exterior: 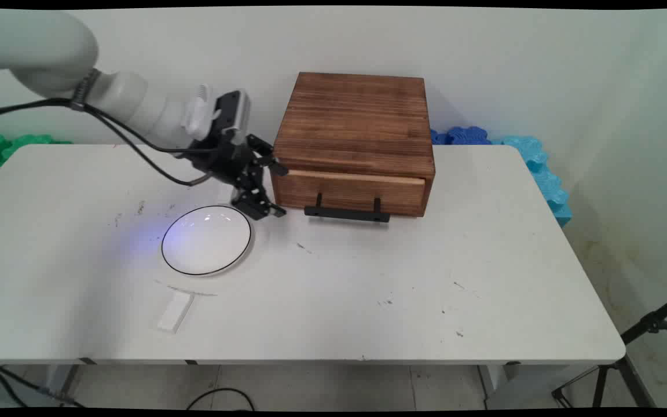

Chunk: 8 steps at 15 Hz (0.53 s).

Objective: Open the drawer

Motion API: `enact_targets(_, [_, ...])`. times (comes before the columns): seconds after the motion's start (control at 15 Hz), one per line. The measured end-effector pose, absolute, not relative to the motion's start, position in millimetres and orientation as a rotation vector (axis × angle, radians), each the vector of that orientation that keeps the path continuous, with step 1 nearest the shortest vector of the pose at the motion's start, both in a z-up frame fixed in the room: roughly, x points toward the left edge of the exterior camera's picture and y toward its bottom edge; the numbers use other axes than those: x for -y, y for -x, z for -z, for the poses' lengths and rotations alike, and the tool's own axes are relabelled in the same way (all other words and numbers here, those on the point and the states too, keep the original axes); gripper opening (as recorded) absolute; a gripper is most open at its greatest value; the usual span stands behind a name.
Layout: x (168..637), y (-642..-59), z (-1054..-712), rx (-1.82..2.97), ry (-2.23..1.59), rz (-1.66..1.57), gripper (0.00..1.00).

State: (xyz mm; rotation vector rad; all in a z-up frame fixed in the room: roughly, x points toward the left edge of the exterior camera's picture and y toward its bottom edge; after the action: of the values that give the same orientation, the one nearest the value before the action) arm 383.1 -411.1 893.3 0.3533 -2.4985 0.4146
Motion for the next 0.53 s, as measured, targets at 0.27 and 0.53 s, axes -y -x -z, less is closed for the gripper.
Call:
enact_targets(0.27, [420.7,-352.0,-885.7,2.503,-0.347,-0.429,1.00])
enact_targets(0.53, [428.4,-326.9,-877.2,2.509,-0.347,-0.441,1.00])
